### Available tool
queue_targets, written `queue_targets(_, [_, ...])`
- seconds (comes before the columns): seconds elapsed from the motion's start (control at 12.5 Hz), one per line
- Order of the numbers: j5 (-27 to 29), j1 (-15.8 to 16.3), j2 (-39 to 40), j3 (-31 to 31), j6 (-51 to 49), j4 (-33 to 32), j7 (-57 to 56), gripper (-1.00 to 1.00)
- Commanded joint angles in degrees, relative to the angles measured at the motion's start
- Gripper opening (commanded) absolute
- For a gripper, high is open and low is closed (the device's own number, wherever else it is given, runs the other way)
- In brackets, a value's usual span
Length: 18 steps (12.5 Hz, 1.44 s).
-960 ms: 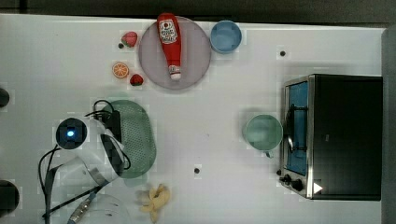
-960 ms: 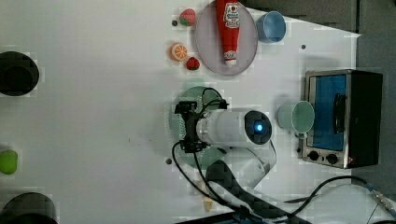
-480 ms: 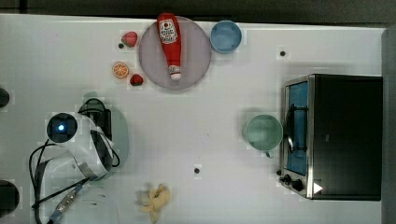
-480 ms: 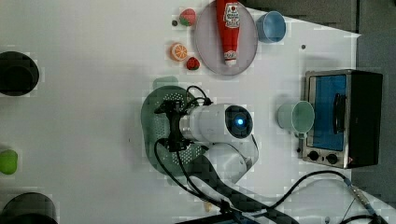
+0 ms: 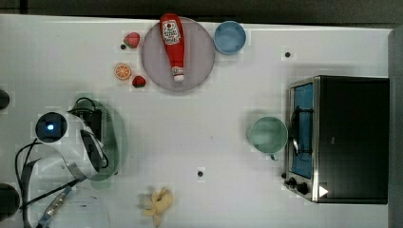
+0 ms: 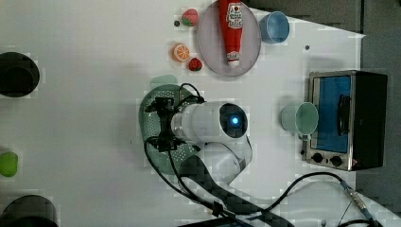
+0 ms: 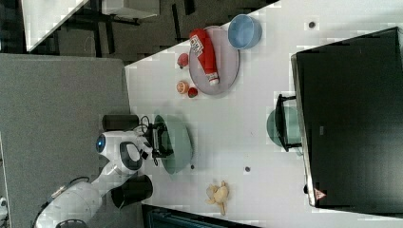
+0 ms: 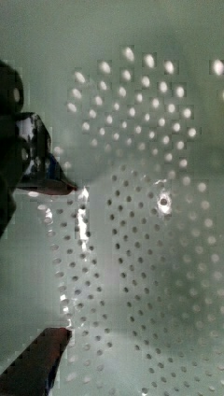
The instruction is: Drag strainer right to left.
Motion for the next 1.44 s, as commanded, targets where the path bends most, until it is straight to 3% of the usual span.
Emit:
queue_targets(0.08, [1.32,2.45,0.69,0.86,0.46,3.19,7.22,1.00])
queue_targets(0.48, [0.04,4.47,1.54,0.31,-0.60,5.53,7.30,1.00])
queue_targets(0.8, [-4.21,4.15,-7.33,-3.77,-9.03,4.63,-4.59,1.00])
queue_targets(1.04, [-4.49,3.09,-18.97,-11.57,-22.32,5.00,-22.49,1.00])
queue_targets(1.44, [-5.02,0.59,-35.62,-30.08,-41.76,8.35,-54.13,1.00])
